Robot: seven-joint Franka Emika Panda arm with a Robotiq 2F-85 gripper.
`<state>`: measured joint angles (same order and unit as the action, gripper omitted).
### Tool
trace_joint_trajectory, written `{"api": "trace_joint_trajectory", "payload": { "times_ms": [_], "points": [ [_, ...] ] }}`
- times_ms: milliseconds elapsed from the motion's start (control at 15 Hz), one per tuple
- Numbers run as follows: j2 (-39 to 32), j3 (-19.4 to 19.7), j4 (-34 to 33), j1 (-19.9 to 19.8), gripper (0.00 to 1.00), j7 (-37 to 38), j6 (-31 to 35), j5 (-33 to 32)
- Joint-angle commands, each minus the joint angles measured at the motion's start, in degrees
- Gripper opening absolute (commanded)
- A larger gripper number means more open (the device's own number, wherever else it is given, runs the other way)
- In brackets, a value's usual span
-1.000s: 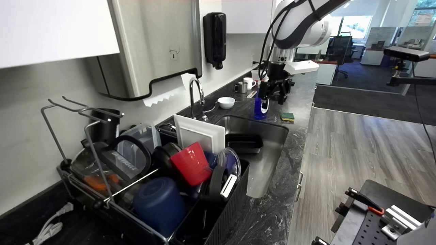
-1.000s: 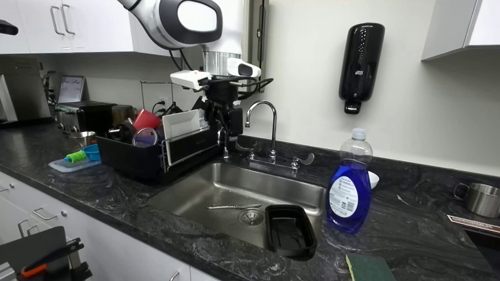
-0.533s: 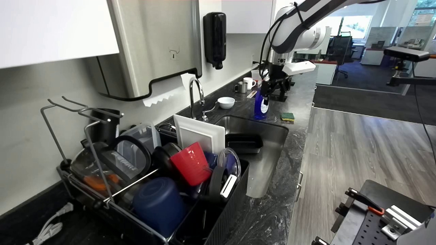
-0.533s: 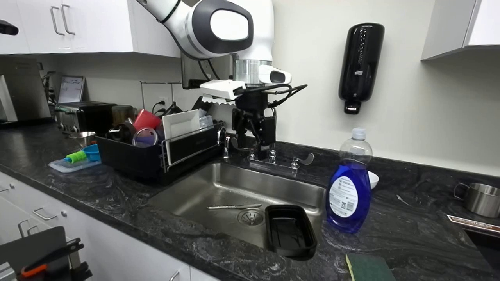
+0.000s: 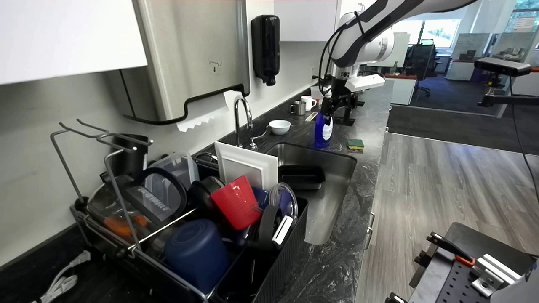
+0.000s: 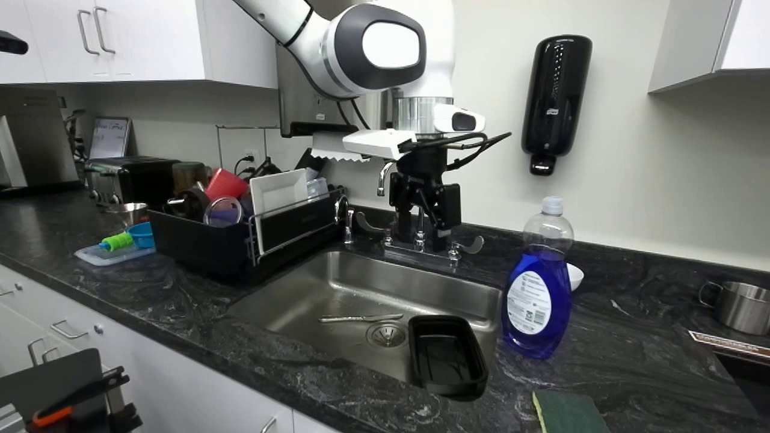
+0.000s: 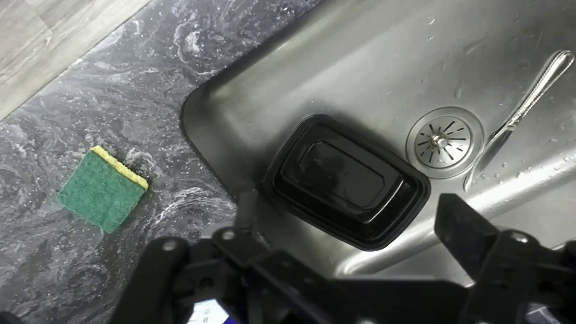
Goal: Use the sponge to wipe the counter.
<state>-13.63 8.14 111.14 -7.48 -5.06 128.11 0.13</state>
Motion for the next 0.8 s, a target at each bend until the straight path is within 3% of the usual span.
{"api": "trace_joint_trajectory", "payload": {
  "times_ms": [0,733],
  "points": [
    [-2.4,0.6,-3.3,-1.6,1.00,-0.2,-1.4,-0.7],
    [-4.1,5.0,-4.5,-6.9,1.00,0.7,-0.8,-0.8]
  ]
}}
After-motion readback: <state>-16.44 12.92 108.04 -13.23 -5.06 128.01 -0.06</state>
